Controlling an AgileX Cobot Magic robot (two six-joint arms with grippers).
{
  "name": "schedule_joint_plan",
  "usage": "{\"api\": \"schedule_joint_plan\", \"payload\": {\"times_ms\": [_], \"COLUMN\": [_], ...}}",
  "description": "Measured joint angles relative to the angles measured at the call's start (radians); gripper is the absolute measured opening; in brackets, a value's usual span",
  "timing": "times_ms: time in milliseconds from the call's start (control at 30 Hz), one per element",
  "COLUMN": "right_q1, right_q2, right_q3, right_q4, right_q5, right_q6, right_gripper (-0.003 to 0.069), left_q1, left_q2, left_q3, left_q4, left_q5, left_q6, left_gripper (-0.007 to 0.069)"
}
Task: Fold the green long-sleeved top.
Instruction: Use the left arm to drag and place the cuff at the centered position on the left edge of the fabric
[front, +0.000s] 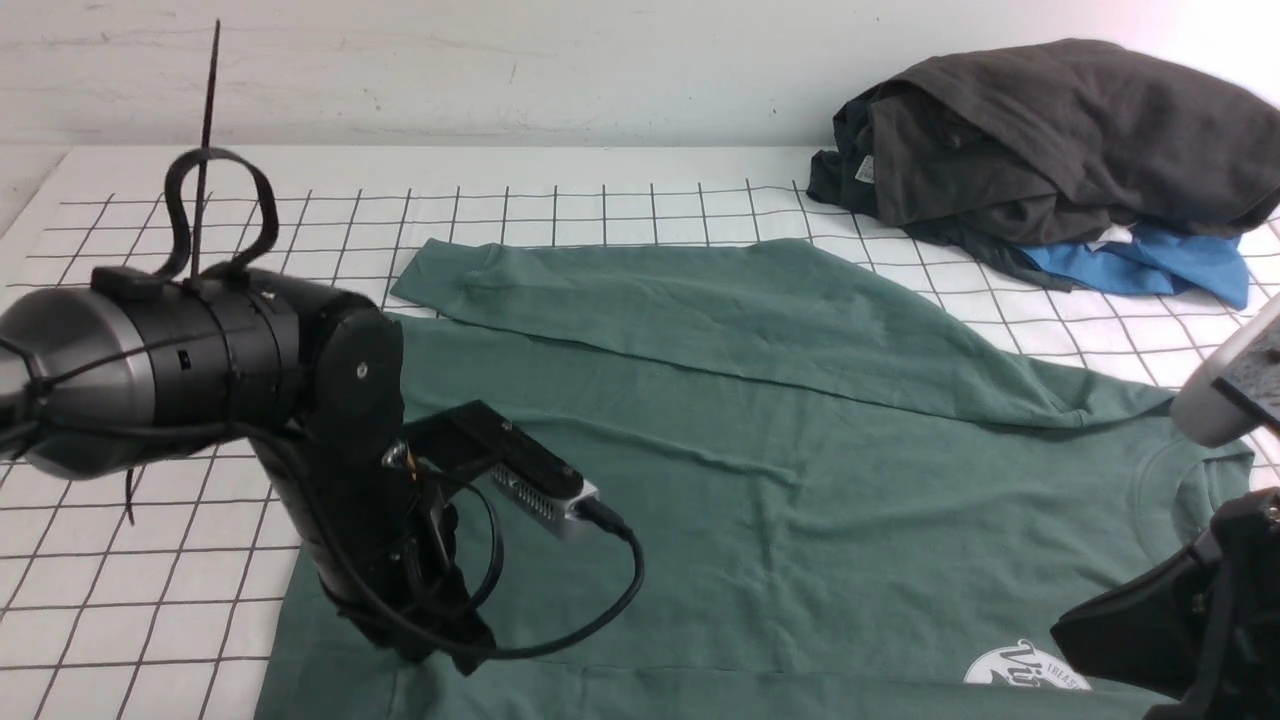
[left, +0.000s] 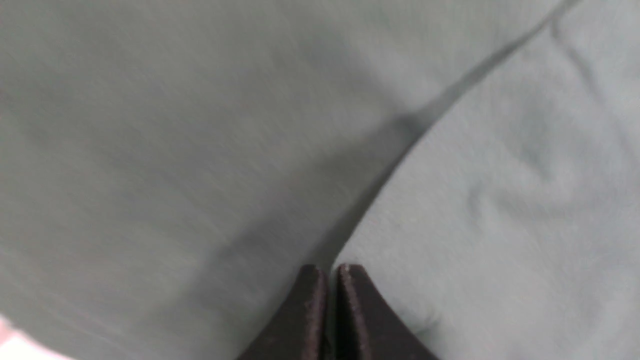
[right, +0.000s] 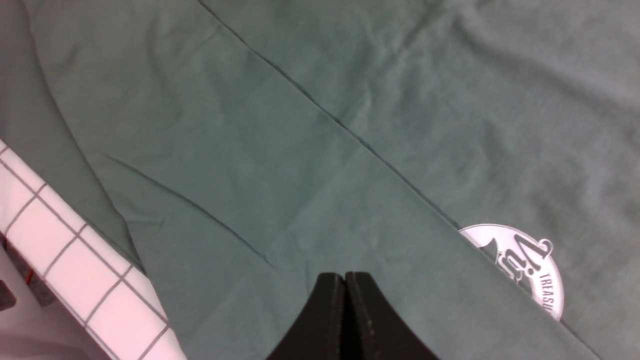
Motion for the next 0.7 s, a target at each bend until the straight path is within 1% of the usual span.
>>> {"api": "schedule_joint_plan", "payload": {"times_ms": [100, 233, 367, 400, 467, 633, 700], "right_q1": [0.000, 0.000, 0.000, 0.000, 0.000, 0.000, 0.000], "right_q2": [0.000, 0.000, 0.000, 0.000, 0.000, 0.001, 0.009], "right_q3": [0.000, 0.000, 0.000, 0.000, 0.000, 0.000, 0.000], "right_q4": [-0.023, -0.049, -0.061, -0.061, -0.064, -0.099, -0.142], "right_q5": [0.000, -0.001, -0.010, -0.012, -0.027, -0.064, -0.088], "right_q6": [0.000, 0.000, 0.000, 0.000, 0.004, 0.060, 0.121], "right_gripper": [-0.0015, -0.0015, -0.0015, -0.0015, -0.0015, -0.0015, -0.0015], "left_q1": [0.000, 0.003, 0.034, 0.034, 0.063, 0.106, 0.119], "left_q2": [0.002, 0.054, 0.142, 0.147, 0.202, 0.290, 0.327], "left_q3": [-0.080, -0.259, -0.407, -0.407, -0.477, -0.539, -0.546], "left_q4": [0.032, 0.101, 0.119, 0.119, 0.119, 0.119, 0.119], "left_q5": [0.022, 0.072, 0.138, 0.142, 0.177, 0.202, 0.195], "left_q6": [0.000, 0.000, 0.000, 0.000, 0.000, 0.000, 0.000], "left_gripper": [0.0002, 0.0004, 0.0004, 0.0004, 0.0004, 0.0006, 0.0010]}}
